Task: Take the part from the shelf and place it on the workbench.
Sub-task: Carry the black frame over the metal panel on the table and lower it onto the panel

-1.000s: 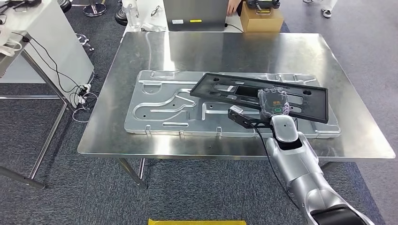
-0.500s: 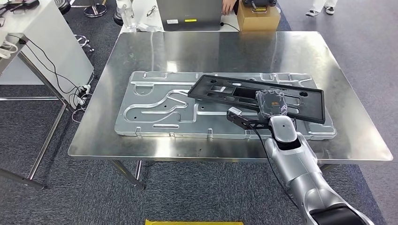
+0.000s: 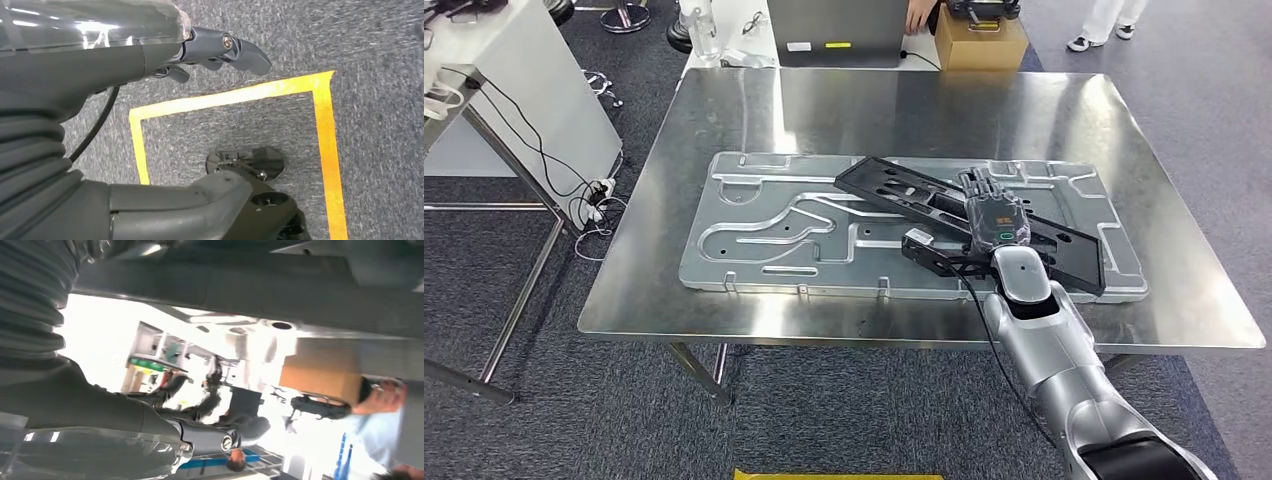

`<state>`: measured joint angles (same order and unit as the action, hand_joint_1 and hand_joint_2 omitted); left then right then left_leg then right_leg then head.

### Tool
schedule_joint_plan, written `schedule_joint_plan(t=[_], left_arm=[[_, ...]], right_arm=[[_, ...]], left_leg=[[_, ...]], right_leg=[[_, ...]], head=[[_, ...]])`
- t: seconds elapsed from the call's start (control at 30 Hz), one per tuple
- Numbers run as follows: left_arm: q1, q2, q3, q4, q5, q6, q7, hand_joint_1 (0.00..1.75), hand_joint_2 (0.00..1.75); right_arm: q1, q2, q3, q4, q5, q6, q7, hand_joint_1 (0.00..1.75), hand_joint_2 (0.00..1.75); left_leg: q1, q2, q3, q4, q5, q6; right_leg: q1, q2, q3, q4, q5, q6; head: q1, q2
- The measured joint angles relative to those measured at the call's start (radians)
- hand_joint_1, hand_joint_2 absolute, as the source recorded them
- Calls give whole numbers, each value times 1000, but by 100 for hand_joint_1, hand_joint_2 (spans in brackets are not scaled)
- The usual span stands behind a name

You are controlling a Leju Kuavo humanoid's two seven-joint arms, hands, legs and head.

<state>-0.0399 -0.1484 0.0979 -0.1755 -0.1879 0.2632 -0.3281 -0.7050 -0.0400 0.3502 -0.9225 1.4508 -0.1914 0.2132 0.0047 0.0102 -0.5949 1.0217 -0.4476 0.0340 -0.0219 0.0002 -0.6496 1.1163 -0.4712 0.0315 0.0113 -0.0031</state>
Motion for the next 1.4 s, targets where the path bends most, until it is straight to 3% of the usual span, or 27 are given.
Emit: schedule_joint_plan(t=[0.07, 0.2, 0.27, 0.33, 0.37, 0.4, 0.43, 0.53, 0.57, 0.67, 0.73, 0.83, 0.87, 0.9, 0.93, 1.03, 1.07, 1.17, 1.2, 1.27, 1.33, 1.37, 1.4], left_arm=[[0, 0, 4, 0, 3, -5, 0, 0, 0], [2, 0, 12, 0, 8, -10, 0, 0, 0], [2, 0, 14, 0, 9, -12, 0, 0, 0], [3, 0, 15, 0, 10, -14, 0, 0, 0], [3, 0, 15, 0, 10, -15, 0, 0, 0], [4, 0, 15, 0, 11, -17, -1, 0, 0], [5, 0, 16, 0, 13, -19, -3, 0, 0], [5, 0, 22, 0, 24, -28, -12, 0, 0], [5, 0, 26, 0, 27, -32, -14, 0, 0], [4, 0, 36, 0, 34, -44, -18, 0, 0], [4, 0, 39, 0, 37, -46, -19, 0, 0], [2, 0, 40, 0, 38, -48, -20, 0, 0], [2, 0, 40, 0, 38, -48, -20, 0, 0], [2, 0, 40, 0, 38, -49, -20, 0, 0], [2, 0, 40, 0, 37, -49, -20, 0, 0], [2, -1, 40, 0, 37, -50, -19, 0, 0], [2, -1, 40, 0, 37, -50, -19, 0, 0], [1, -2, 41, 0, 37, -52, -19, 0, 0], [2, -2, 41, 0, 38, -53, -20, 0, 0], [3, -2, 42, 0, 38, -54, -20, 0, 0], [3, -2, 43, 0, 39, -56, -20, 0, 0], [3, -2, 43, 0, 39, -56, -19, 0, 0], [3, -2, 44, 0, 39, -56, -19, 0, 0]], right_arm=[[-4, 1, 0, 2, 0, 0, -1, 0, 175], [-9, 5, 3, 7, 0, 0, -1, 0, 175], [-13, 9, 6, 8, -1, 0, -2, 0, 175], [-14, 11, 9, 12, -1, 1, -3, 0, 175], [-14, 12, 11, 15, -1, 1, -4, 0, 175], [-14, 13, 13, 18, -1, 1, -5, 0, 175], [-15, 14, 15, 21, -1, 1, -6, 0, 175], [-22, 16, 19, 28, -2, 0, -8, 0, 175], [-24, 16, 21, 31, -2, -1, -9, 0, 175], [-28, 16, 24, 39, -3, -1, -12, 0, 175], [-30, 16, 24, 44, -4, -2, -13, 0, 175], [-30, 15, 24, 52, -5, -2, -13, 0, 175], [-30, 15, 24, 55, -5, -2, -13, 0, 175], [-29, 15, 24, 59, -5, -2, -13, 0, 175], [-30, 15, 24, 62, -6, -2, -13, 0, 175], [-35, 16, 25, 66, -6, -3, -13, 0, 175], [-37, 16, 25, 66, -6, -3, -13, 0, 175], [-42, 17, 25, 68, -6, -4, -14, 0, 175], [-43, 17, 25, 69, -6, -4, -14, 0, 175], [-45, 19, 26, 71, -7, -5, -15, 0, 175], [-45, 20, 27, 73, -7, -5, -16, 0, 175], [-44, 21, 27, 74, -7, -5, -16, 0, 175], [-43, 21, 28, 76, -7, -5, -16, 0, 175]], left_leg=[[-3, -4, -4, 9, -5, -9], [1, -7, -13, 28, -21, -27], [4, -7, -50, 114, -73, -36], [5, -7, -110, 244, -129, -40], [6, -7, -131, 286, -138, -41], [6, -7, -135, 290, -127, -41], [6, -7, -120, 253, -98, -39], [3, -9, -29, 60, -9, -28], [0, -10, -14, 26, 0, -25], [-2, -11, -11, 7, 7, -13], [1, -7, -11, -5, 18, 2], [-3, -5, -24, -7, 30, 18], [-6, -5, -30, -6, 34, 20], [-8, -5, -37, -4, 37, 21], [-10, -5, -43, -2, 41, 21], [-14, -5, -57, 3, 54, 14], [-15, -5, -59, 3, 59, 9], [-13, -6, -63, 0, 75, -6], [-12, -7, -68, 5, 69, -11], [-10, -10, -92, 60, 8, -21], [-4, -11, -130, 187, -87, -32], [0, -11, -142, 247, -117, -37], [3, -10, -141, 284, -126, -42]], right_leg=[[2, 1, 31, -66, 15, -6], [5, 1, 35, -74, 18, -32], [2, 0, 37, -78, 20, -42], [4, 0, 36, -78, 20, -46], [5, 0, 36, -77, 20, -47], [5, 1, 37, -77, 20, -47], [5, 2, 38, -77, 19, -46], [8, 4, 40, -76, 19, -38], [9, 4, 38, -75, 20, -33], [7, 5, 35, -77, 24, -16], [7, 4, 24, -44, -10, -9], [7, 3, -38, 126, -120, -6], [7, 3, -53, 173, -138, -5], [7, 3, -52, 188, -137, -5], [7, 3, -32, 164, -120, -7], [14, 2, 89, -29, -54, -20], [17, 2, 111, -69, -44, -23], [22, 1, 113, -94, -26, -33], [19, -1, 109, -101, -17, -39], [11, -5, 93, -111, 7, -52], [10, -5, 67, -112, 28, -55], [10, -5, 53, -111, 38, -53], [9, -5, 39, -110, 47, -51]], head=[[-1, 0], [-1, 0], [-2, 0], [-2, 0], [-2, 0], [-2, 0], [-2, 0], [-1, 0], [-1, 0], [-1, 0], [-1, 0], [0, 0], [0, 0], [0, 0], [0, 0], [0, 0], [-1, 0], [0, 0], [0, 0], [-1, 0], [-2, 0], [-2, 0], [-2, 0]])
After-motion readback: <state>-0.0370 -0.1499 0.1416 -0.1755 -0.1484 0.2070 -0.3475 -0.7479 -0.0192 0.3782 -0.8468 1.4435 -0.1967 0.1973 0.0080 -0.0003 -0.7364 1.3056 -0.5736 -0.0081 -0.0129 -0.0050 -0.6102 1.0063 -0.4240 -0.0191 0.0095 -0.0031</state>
